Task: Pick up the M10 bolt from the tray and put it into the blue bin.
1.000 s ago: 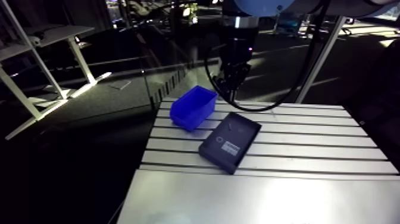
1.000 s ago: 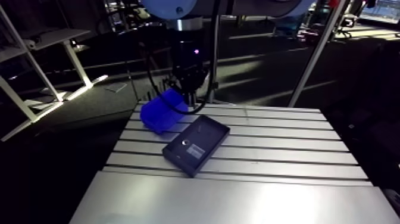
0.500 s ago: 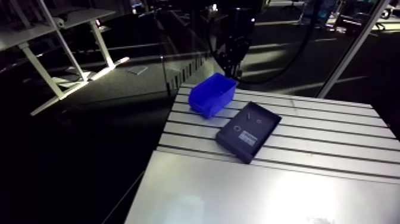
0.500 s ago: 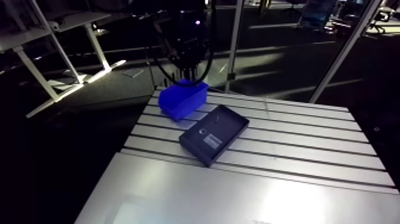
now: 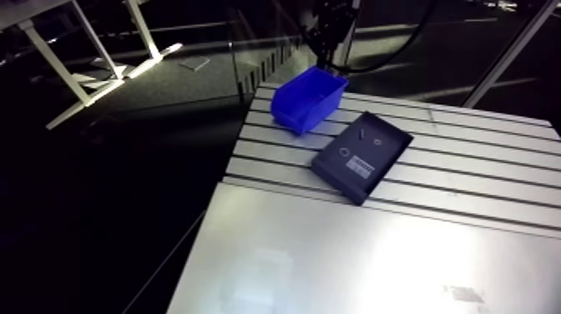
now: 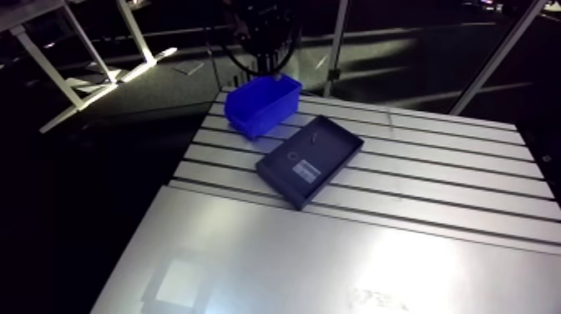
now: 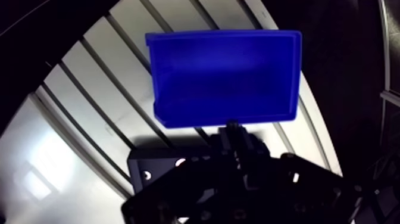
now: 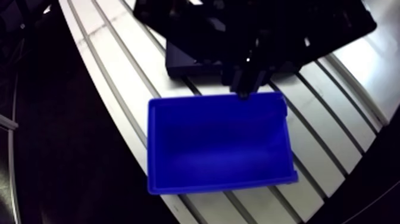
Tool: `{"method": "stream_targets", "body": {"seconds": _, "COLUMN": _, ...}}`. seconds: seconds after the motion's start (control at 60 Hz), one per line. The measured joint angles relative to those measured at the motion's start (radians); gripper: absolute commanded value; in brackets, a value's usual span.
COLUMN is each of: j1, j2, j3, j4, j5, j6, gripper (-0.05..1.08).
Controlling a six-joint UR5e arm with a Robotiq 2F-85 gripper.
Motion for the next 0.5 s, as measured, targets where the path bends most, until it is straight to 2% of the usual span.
{"method": "stream_targets", "body": {"seconds": 0.5, "j1": 0.014, "j2": 0.080, "j3": -0.038, "j4": -0.005, "j5": -0.002, "j6": 0.009, "gripper": 1.07}}
